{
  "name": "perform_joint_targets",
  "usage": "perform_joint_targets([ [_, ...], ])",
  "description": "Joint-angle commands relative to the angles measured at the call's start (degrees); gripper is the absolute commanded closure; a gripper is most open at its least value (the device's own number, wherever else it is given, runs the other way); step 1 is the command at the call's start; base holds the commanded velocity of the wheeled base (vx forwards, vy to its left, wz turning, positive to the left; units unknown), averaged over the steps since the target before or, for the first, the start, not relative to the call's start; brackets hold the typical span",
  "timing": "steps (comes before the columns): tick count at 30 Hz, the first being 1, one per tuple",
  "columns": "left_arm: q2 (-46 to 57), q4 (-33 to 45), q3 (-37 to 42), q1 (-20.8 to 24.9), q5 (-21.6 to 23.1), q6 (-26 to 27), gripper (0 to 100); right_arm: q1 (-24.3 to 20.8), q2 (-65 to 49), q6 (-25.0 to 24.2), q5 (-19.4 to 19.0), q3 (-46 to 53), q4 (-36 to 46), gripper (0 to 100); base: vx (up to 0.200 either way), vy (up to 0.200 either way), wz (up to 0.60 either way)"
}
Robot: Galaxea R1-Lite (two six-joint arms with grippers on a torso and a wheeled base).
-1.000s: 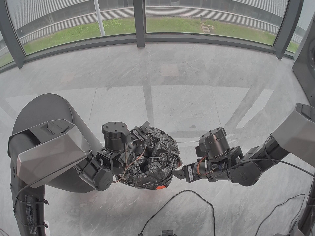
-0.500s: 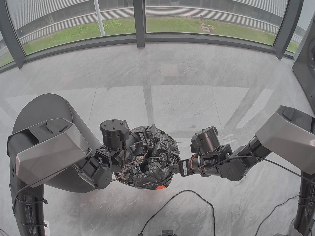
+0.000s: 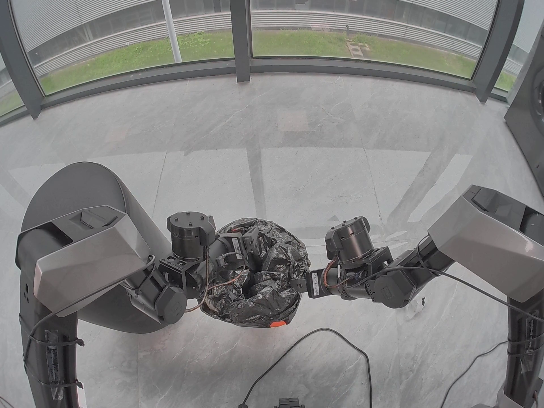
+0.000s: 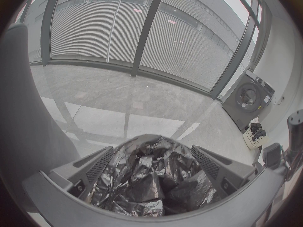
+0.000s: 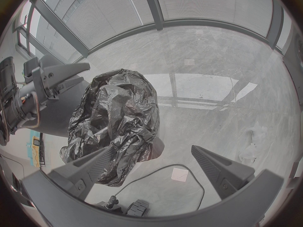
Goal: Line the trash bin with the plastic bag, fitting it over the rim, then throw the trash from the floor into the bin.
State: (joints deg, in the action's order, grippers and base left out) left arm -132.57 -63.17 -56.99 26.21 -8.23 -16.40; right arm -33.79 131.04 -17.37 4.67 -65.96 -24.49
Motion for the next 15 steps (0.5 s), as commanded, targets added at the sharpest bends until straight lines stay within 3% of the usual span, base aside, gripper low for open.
perform_joint_targets([
  [1,-1.3,0.2,2.5,0.2,0.0,0.0,0,-0.4,0.4,0.1,0.0,0.2,0.1,0,0.0,0.0,0.0],
  [15,-6.1,0.2,1.5,-1.2,-0.2,-0.1,0,-0.6,1.7,0.1,0.1,1.0,0.0,0,0.0,0.0,0.0],
])
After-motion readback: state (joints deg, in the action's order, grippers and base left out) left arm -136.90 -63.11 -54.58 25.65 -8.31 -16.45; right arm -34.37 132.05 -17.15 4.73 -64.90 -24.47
